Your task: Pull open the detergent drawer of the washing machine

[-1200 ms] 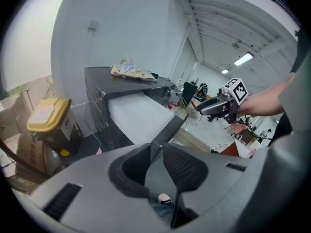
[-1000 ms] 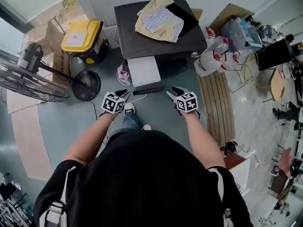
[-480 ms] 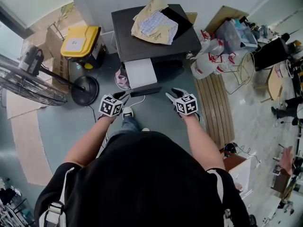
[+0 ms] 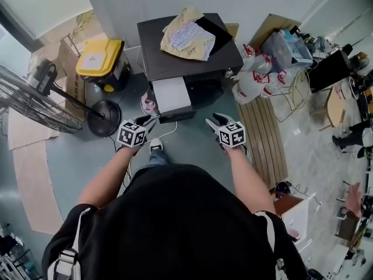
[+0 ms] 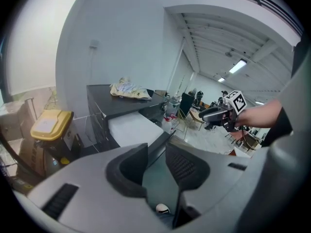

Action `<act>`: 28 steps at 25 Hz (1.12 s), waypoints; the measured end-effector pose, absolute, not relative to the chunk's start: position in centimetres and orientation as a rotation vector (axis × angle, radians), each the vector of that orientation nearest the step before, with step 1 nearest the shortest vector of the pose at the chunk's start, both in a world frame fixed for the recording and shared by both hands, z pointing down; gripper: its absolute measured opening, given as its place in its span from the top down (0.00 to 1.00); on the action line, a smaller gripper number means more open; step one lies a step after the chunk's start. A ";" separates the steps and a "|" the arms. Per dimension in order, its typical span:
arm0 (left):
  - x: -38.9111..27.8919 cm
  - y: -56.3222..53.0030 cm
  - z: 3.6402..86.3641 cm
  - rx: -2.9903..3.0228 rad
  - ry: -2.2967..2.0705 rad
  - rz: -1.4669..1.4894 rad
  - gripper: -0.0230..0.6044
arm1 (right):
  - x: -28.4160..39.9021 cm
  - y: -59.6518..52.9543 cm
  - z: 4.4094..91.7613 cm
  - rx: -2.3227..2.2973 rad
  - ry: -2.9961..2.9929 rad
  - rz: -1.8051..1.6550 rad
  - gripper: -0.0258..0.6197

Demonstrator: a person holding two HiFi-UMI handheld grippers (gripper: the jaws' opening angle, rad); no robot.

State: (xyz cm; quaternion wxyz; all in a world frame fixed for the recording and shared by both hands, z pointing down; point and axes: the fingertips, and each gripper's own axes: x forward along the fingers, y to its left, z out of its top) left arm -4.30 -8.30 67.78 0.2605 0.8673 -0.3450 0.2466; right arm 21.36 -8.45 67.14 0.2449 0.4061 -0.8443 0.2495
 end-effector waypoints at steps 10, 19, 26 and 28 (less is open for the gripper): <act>-5.1 -6.4 65.7 2.384 -0.952 0.638 0.77 | 22.3 -6.6 63.8 1.187 -2.352 0.651 0.69; -5.3 -5.6 64.3 2.415 -0.958 0.598 0.77 | 22.9 -5.0 61.4 1.222 -2.370 0.604 0.69; -5.9 -5.3 63.3 2.435 -0.976 0.556 0.77 | 23.8 -4.0 61.0 1.251 -2.358 0.599 0.70; -6.1 -5.2 63.0 2.442 -0.984 0.546 0.77 | 24.0 -3.8 60.7 1.260 -2.359 0.591 0.70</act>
